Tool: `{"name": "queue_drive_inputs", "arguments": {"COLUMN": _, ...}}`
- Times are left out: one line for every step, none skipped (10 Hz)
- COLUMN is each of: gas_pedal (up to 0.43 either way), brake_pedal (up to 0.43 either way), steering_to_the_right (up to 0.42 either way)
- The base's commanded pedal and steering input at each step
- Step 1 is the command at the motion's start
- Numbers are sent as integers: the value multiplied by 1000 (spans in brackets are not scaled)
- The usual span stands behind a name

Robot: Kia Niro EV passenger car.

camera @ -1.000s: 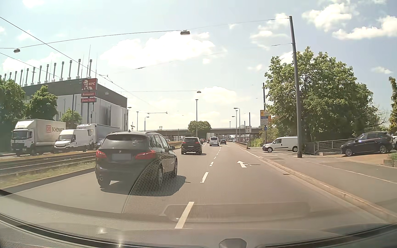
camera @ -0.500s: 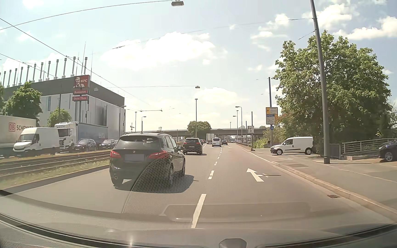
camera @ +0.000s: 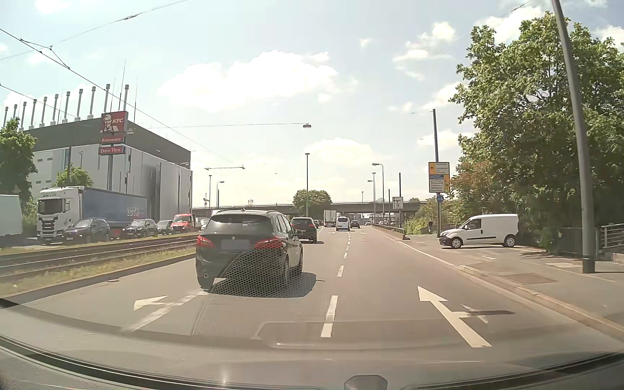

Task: Follow the waypoints while adhering to traffic rules and regulations

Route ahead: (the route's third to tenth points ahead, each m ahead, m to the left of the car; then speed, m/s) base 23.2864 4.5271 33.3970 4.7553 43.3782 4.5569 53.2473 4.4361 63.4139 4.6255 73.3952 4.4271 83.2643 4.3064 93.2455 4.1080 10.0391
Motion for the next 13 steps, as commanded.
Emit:
{"name": "queue_drive_inputs", "arguments": {"gas_pedal": 150, "brake_pedal": 30, "steering_to_the_right": 2}}
{"name": "queue_drive_inputs", "arguments": {"gas_pedal": 157, "brake_pedal": 30, "steering_to_the_right": 2}}
{"name": "queue_drive_inputs", "arguments": {"gas_pedal": 157, "brake_pedal": 30, "steering_to_the_right": 2}}
{"name": "queue_drive_inputs", "arguments": {"gas_pedal": 157, "brake_pedal": 30, "steering_to_the_right": 1}}
{"name": "queue_drive_inputs", "arguments": {"gas_pedal": 157, "brake_pedal": 30, "steering_to_the_right": 1}}
{"name": "queue_drive_inputs", "arguments": {"gas_pedal": 150, "brake_pedal": 30, "steering_to_the_right": 1}}
{"name": "queue_drive_inputs", "arguments": {"gas_pedal": 150, "brake_pedal": 30, "steering_to_the_right": 1}}
{"name": "queue_drive_inputs", "arguments": {"gas_pedal": 150, "brake_pedal": 30, "steering_to_the_right": 0}}
{"name": "queue_drive_inputs", "arguments": {"gas_pedal": 150, "brake_pedal": 30, "steering_to_the_right": 0}}
{"name": "queue_drive_inputs", "arguments": {"gas_pedal": 150, "brake_pedal": 30, "steering_to_the_right": -1}}
{"name": "queue_drive_inputs", "arguments": {"gas_pedal": 150, "brake_pedal": 30, "steering_to_the_right": -1}}
{"name": "queue_drive_inputs", "arguments": {"gas_pedal": 138, "brake_pedal": 30, "steering_to_the_right": -1}}
{"name": "queue_drive_inputs", "arguments": {"gas_pedal": 138, "brake_pedal": 30, "steering_to_the_right": -1}}
